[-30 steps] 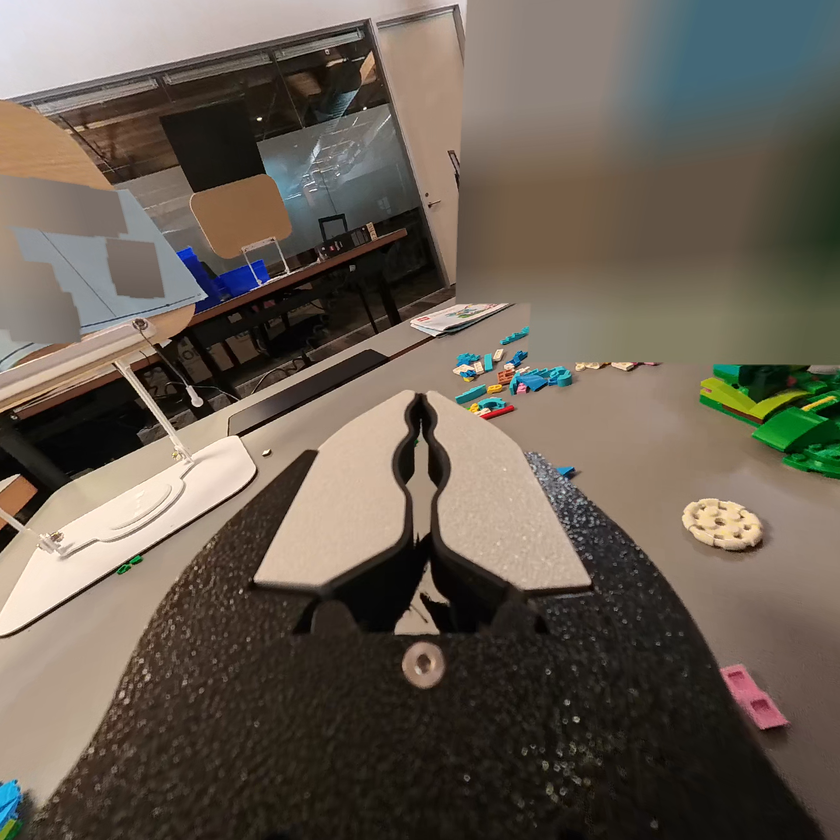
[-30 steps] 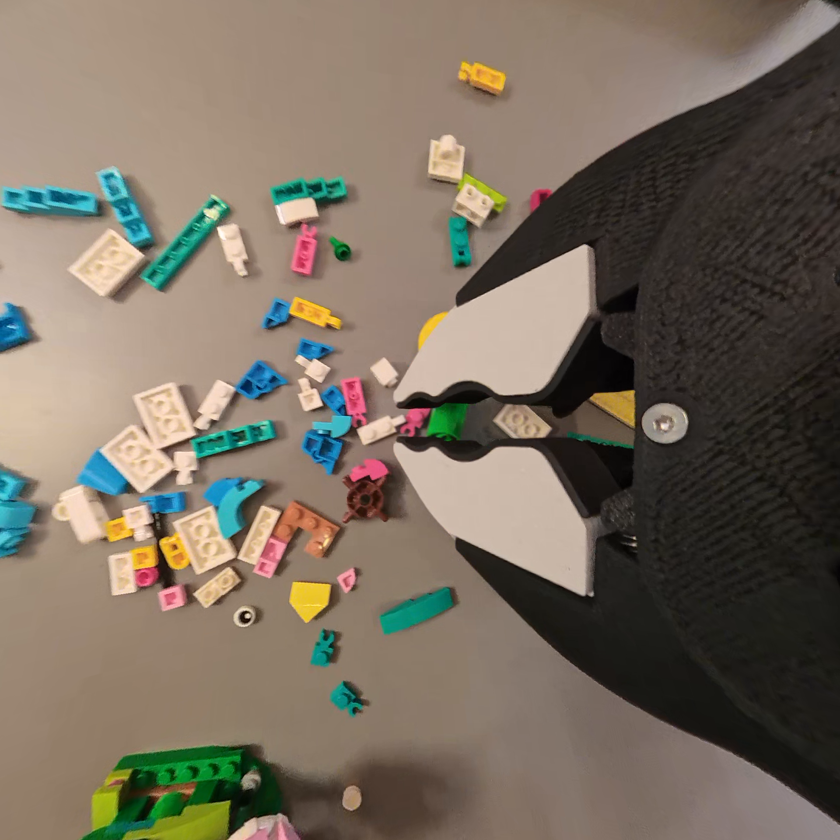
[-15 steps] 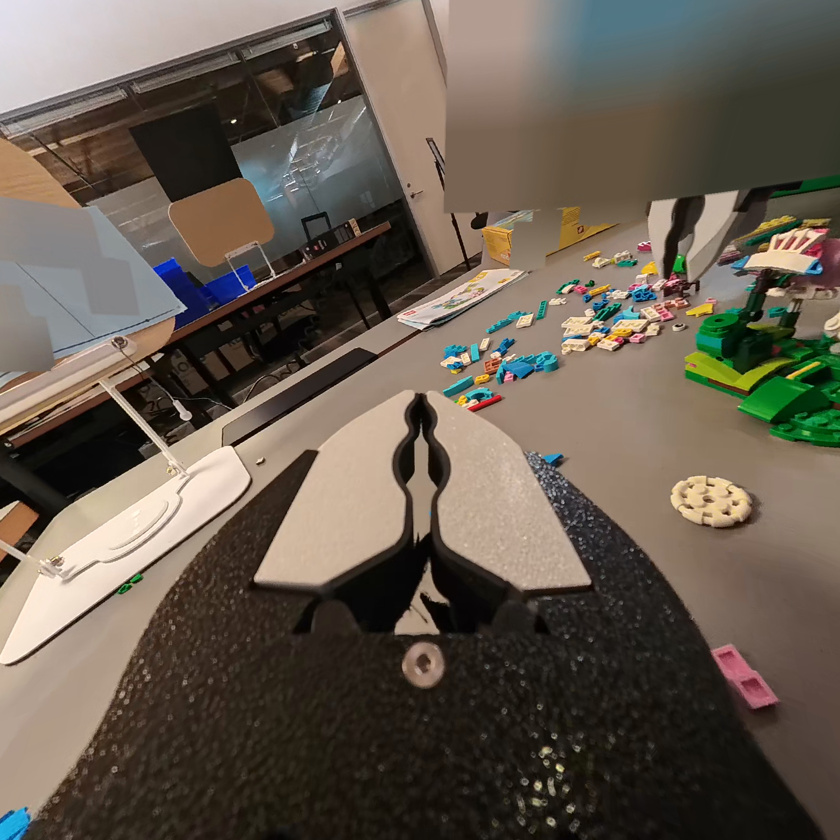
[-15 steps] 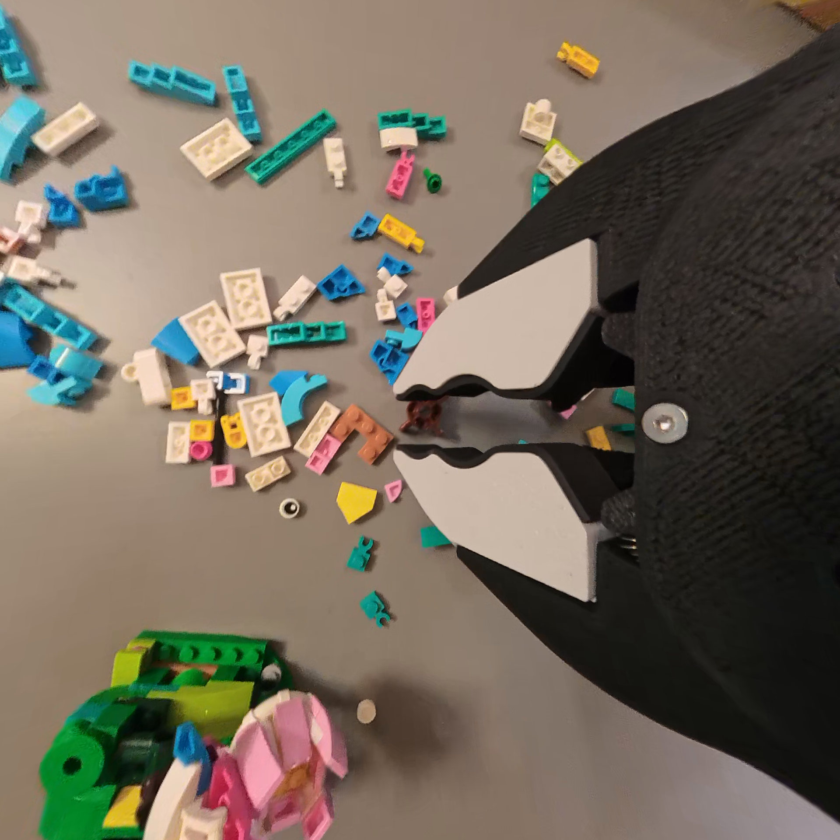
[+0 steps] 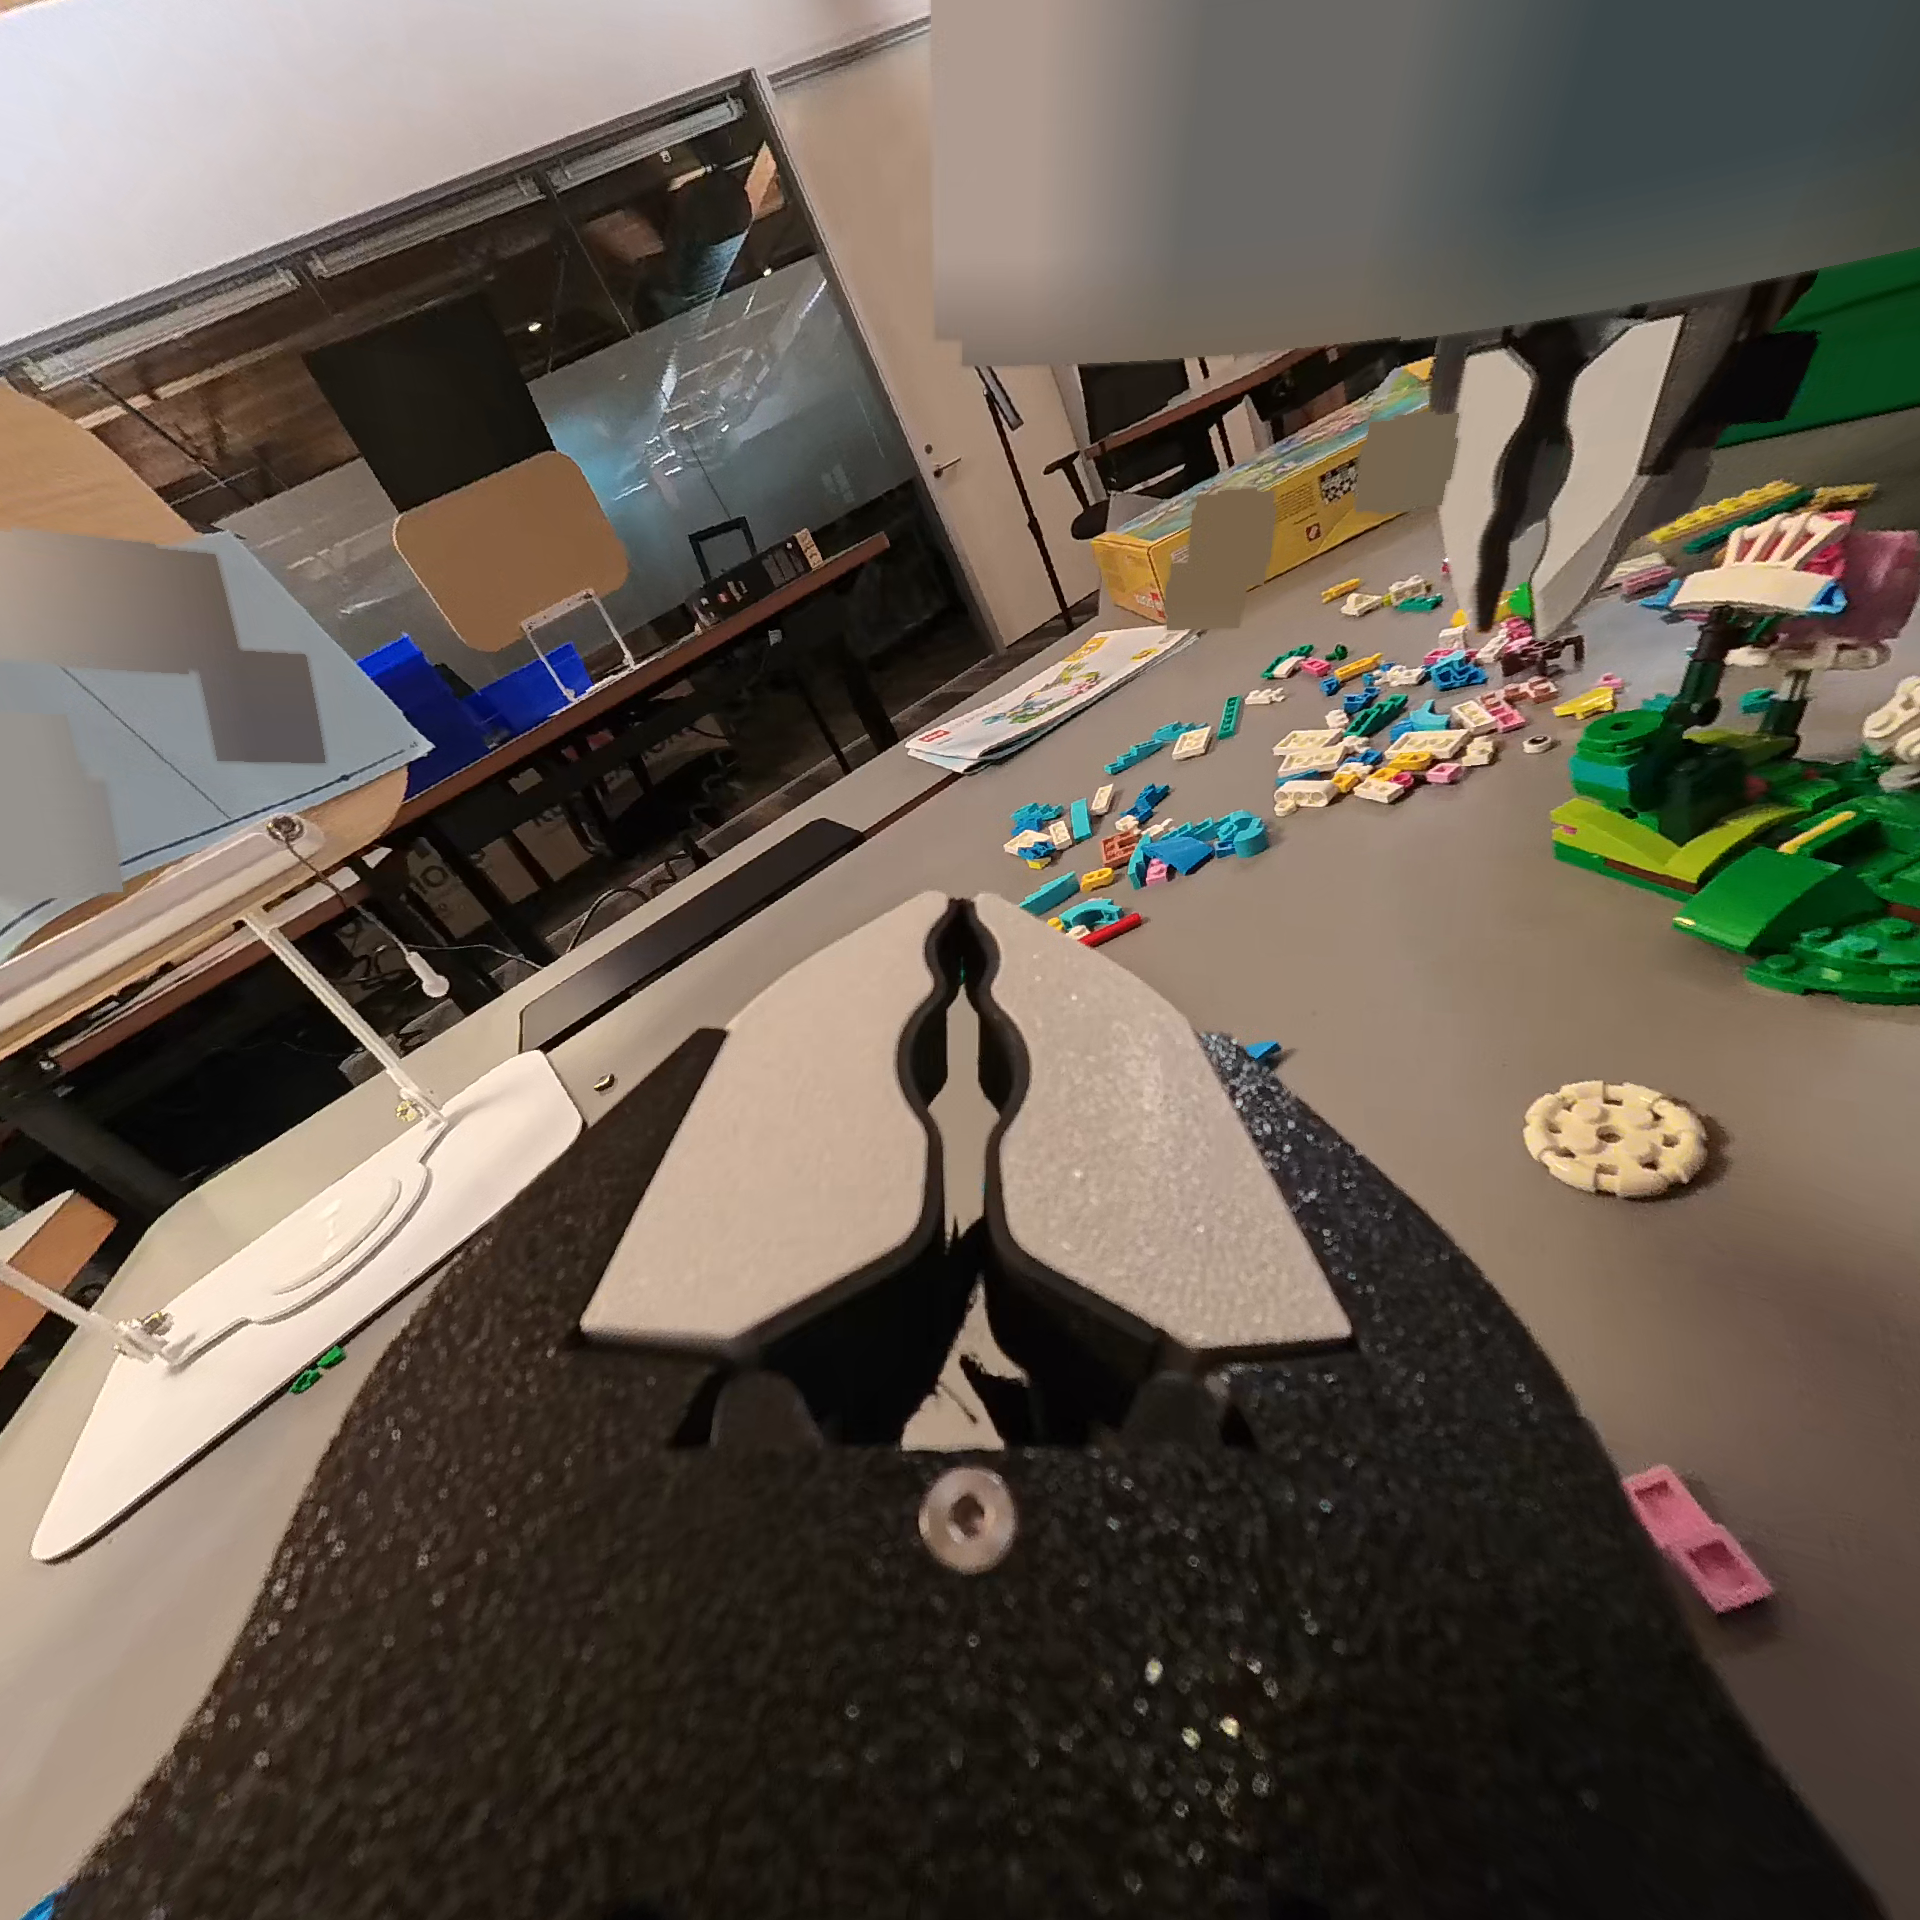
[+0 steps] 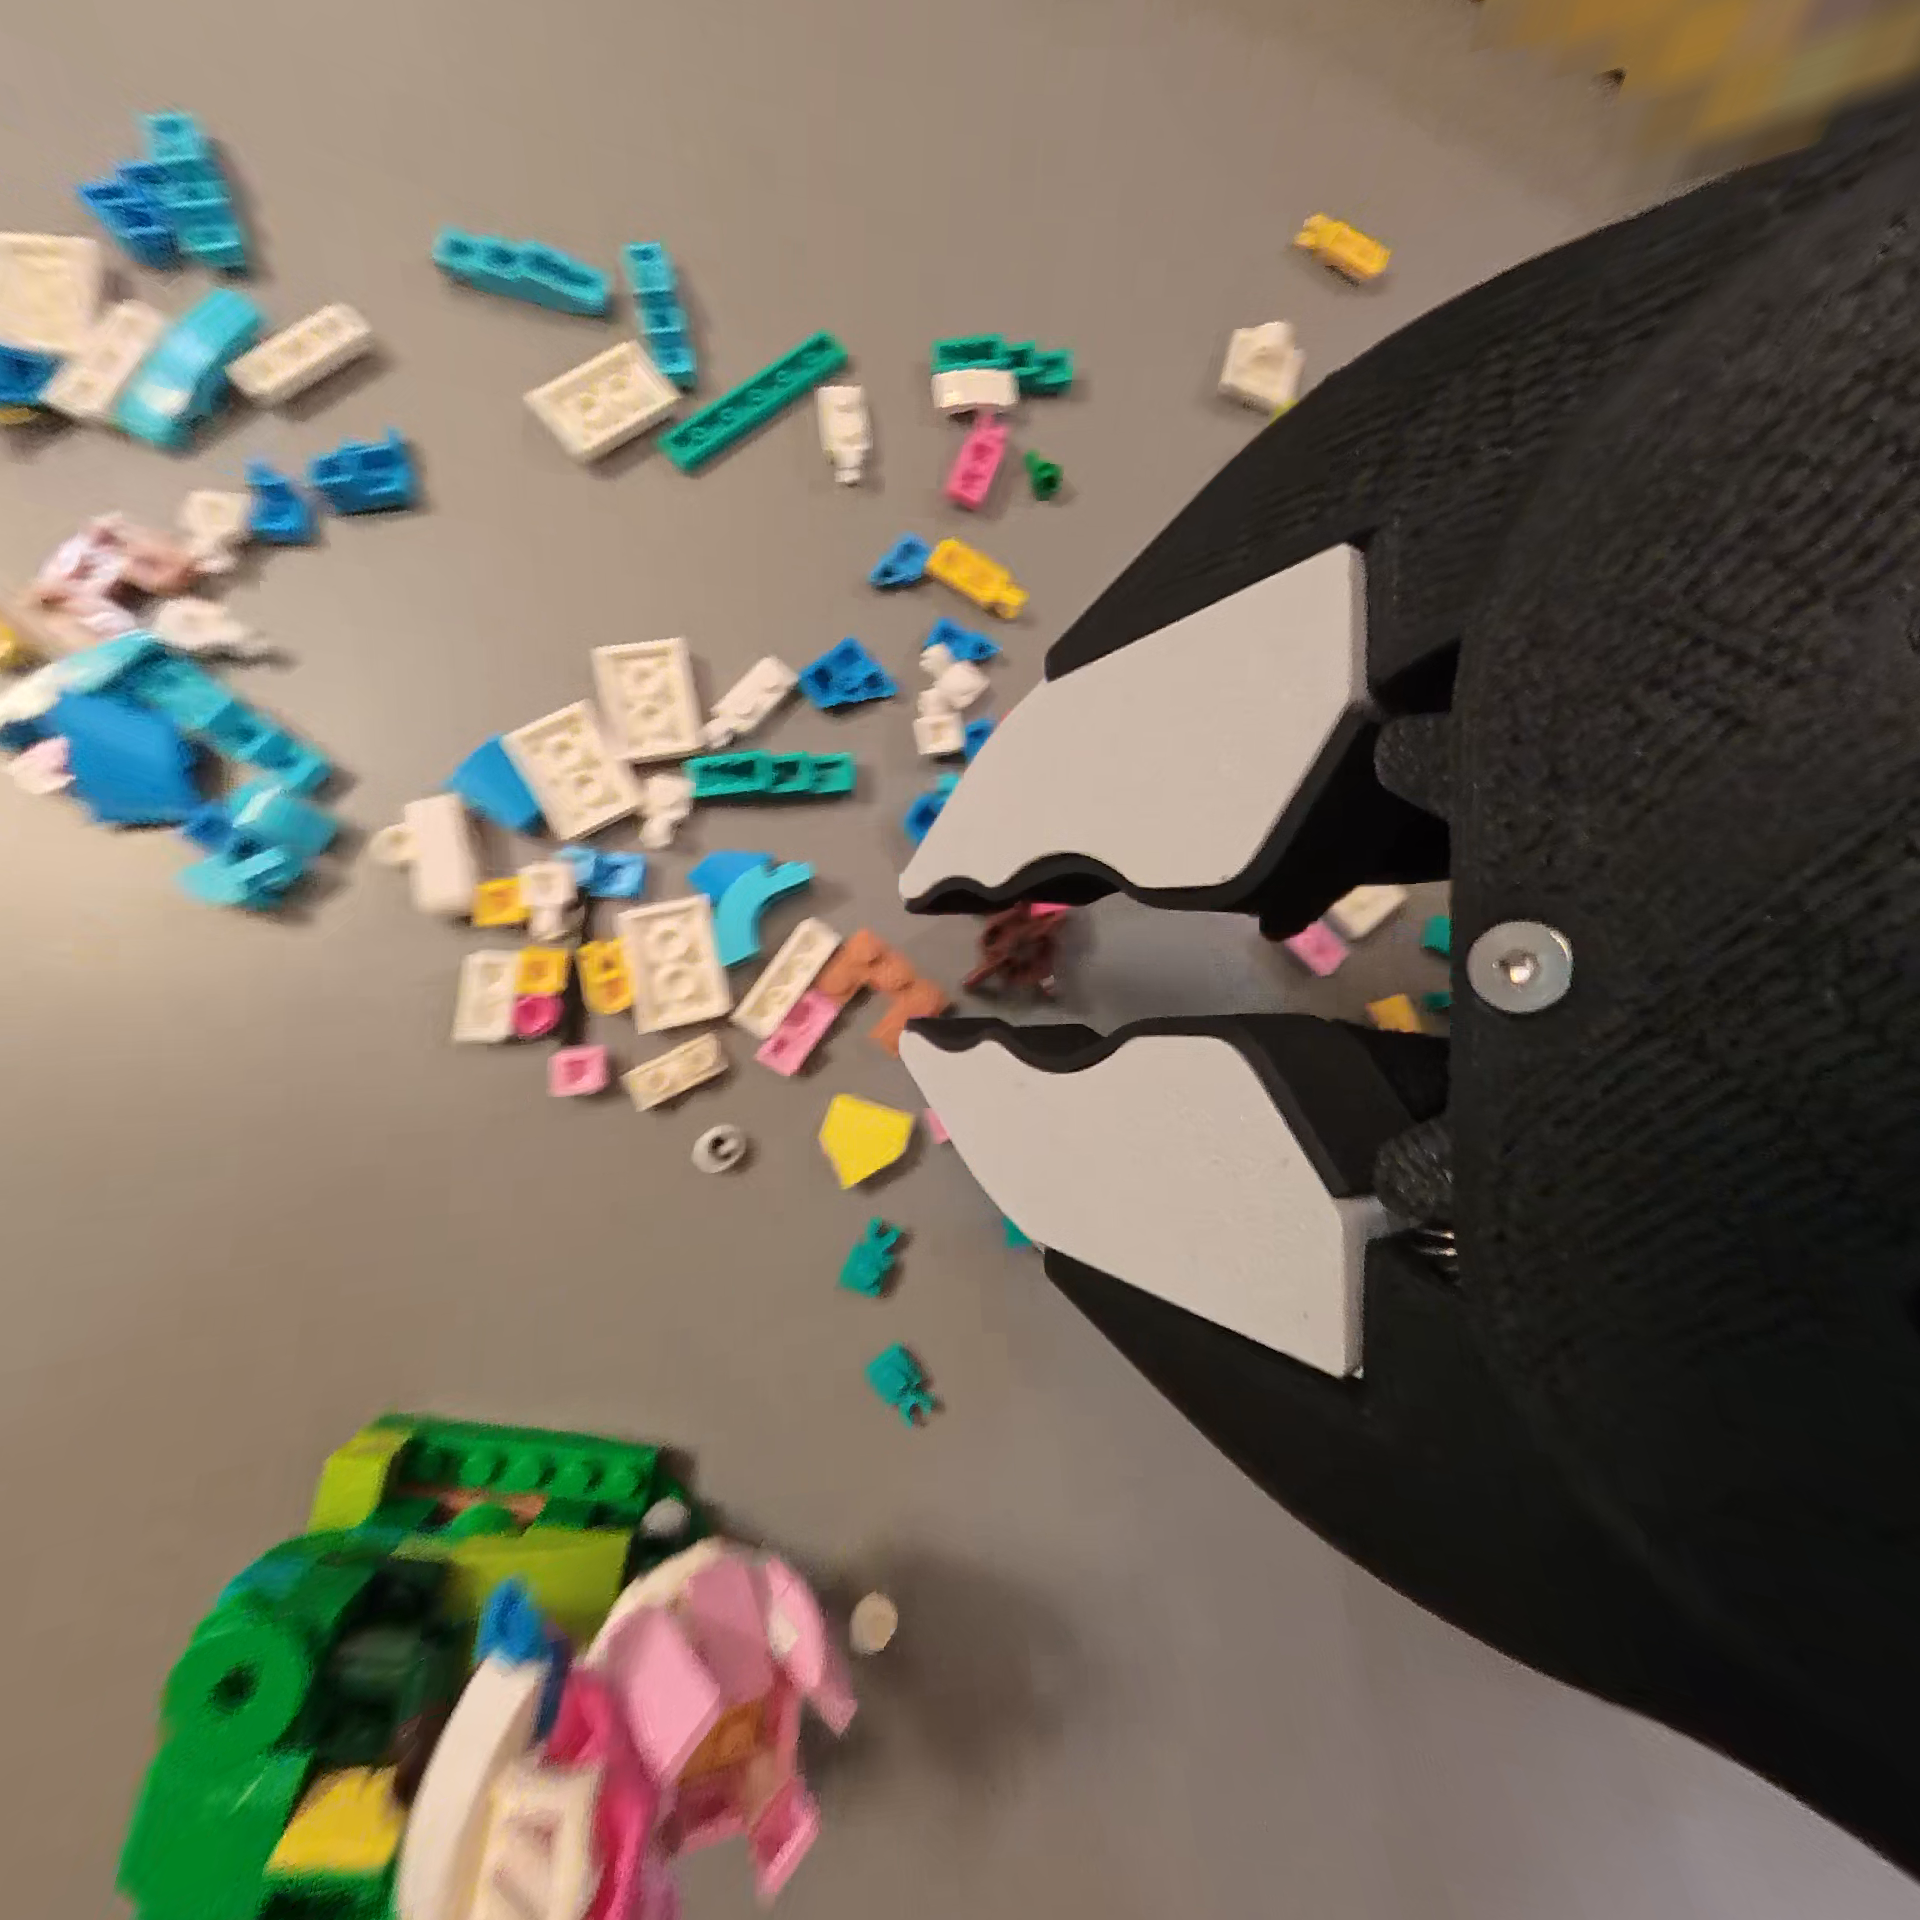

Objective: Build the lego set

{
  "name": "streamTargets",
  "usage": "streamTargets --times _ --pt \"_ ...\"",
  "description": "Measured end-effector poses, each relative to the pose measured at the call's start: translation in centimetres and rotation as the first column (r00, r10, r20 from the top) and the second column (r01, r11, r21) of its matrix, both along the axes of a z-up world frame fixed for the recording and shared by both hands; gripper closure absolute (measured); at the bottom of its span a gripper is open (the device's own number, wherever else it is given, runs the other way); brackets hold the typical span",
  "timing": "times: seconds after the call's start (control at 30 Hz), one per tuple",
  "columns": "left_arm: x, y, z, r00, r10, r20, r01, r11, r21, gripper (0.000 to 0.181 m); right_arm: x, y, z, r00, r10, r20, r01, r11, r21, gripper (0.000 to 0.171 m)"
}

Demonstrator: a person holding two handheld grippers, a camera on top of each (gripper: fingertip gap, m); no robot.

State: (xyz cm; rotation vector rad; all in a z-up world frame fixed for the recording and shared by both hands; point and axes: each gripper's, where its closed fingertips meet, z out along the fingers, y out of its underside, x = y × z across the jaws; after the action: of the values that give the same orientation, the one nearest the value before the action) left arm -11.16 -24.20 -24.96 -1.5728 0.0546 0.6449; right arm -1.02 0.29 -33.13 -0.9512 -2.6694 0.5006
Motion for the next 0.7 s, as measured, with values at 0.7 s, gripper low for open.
streamTargets --times 0.7 --pt "0.1 0.2 -0.4 1.0 -0.002 0.001 0.002 1.0 -0.019 0.181 -1.8 -4.2 -2.5 0.918 0.353 0.179 -0.383 0.907 0.176 0.166"
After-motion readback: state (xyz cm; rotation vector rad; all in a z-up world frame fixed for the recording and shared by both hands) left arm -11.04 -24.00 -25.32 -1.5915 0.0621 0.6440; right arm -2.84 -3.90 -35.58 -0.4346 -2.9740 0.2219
